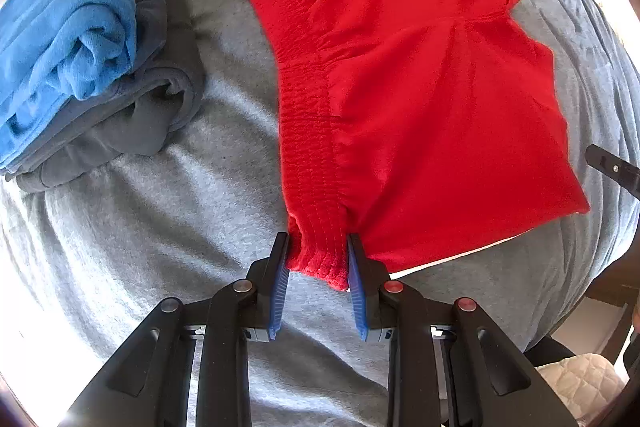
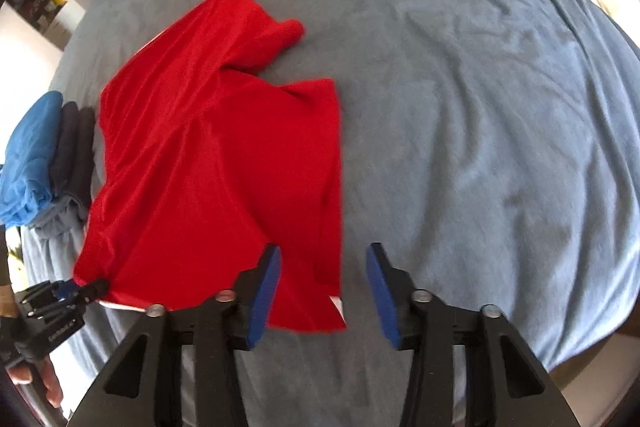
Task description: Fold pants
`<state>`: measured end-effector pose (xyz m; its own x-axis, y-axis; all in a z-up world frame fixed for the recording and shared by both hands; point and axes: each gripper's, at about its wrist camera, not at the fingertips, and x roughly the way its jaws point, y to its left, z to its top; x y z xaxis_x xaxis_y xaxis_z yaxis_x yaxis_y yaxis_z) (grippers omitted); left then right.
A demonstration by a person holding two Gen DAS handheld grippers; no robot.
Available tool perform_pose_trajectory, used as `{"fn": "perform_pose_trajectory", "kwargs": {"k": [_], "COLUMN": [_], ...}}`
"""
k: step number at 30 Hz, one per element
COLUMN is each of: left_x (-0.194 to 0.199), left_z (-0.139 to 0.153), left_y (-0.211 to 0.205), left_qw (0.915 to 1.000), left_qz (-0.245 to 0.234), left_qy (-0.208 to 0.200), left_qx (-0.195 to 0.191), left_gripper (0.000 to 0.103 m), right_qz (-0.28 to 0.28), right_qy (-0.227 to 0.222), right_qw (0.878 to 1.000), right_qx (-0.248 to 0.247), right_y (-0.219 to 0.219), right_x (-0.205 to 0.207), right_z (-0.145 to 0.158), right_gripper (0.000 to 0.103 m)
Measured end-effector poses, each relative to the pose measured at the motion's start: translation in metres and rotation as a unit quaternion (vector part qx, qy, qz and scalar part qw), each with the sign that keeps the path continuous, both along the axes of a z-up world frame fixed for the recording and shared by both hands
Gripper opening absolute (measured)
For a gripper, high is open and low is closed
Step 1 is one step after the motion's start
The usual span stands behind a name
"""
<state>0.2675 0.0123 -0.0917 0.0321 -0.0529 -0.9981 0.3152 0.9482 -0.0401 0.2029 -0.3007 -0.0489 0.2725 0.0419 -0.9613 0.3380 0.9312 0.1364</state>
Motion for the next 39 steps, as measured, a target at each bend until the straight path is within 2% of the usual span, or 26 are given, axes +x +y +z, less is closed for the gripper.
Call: {"fn": "perform_pose_trajectory", "kwargs": {"k": [2, 8, 14, 19, 22, 24, 33, 35, 39], "left_x": [0.001, 0.000, 0.002, 0.003, 0.003, 0.004, 0.003, 0.003, 0.003], "left_z": [-0.001, -0.003, -0.007, -0.008, -0.009, -0.009, -0.011, -0.010, -0.010], "left_y": [0.001, -0.007, -0.008, -0.010, -0.010, -0.010, -0.009, -0.009, -0.010], "left_qw": [1.0000, 0.9999, 0.9999, 0.9998, 0.9999, 0.9999, 0.9999, 0.9999, 0.9998], "left_qz": [0.002, -0.010, -0.007, -0.011, -0.008, -0.007, -0.006, -0.007, -0.011], "left_qy": [0.002, -0.001, 0.006, 0.004, 0.005, 0.005, 0.005, 0.005, 0.001], "left_qx": [0.000, 0.010, 0.011, 0.014, 0.013, 0.013, 0.013, 0.013, 0.016], "left_gripper": [0.028, 0.028, 0.028, 0.028, 0.028, 0.028, 0.028, 0.028, 0.028], "right_qz": [0.009, 0.026, 0.049, 0.049, 0.049, 0.044, 0.045, 0.054, 0.064], "right_qy": [0.003, 0.038, 0.046, 0.048, 0.054, 0.061, 0.071, 0.069, 0.066], "right_qw": [1.000, 0.999, 0.997, 0.996, 0.995, 0.994, 0.993, 0.992, 0.993], "right_qx": [0.010, 0.030, 0.042, 0.053, 0.064, 0.079, 0.084, 0.086, 0.076], "right_y": [0.002, 0.007, 0.017, 0.018, 0.020, 0.019, 0.018, 0.017, 0.018], "right_x": [0.003, -0.012, -0.020, -0.018, -0.018, -0.017, -0.013, -0.012, -0.011], "right_z": [-0.007, -0.028, -0.029, -0.036, -0.042, -0.048, -0.063, -0.064, -0.062], "right_gripper": [0.030, 0.029, 0.029, 0.029, 0.023, 0.023, 0.023, 0.012, 0.005]}}
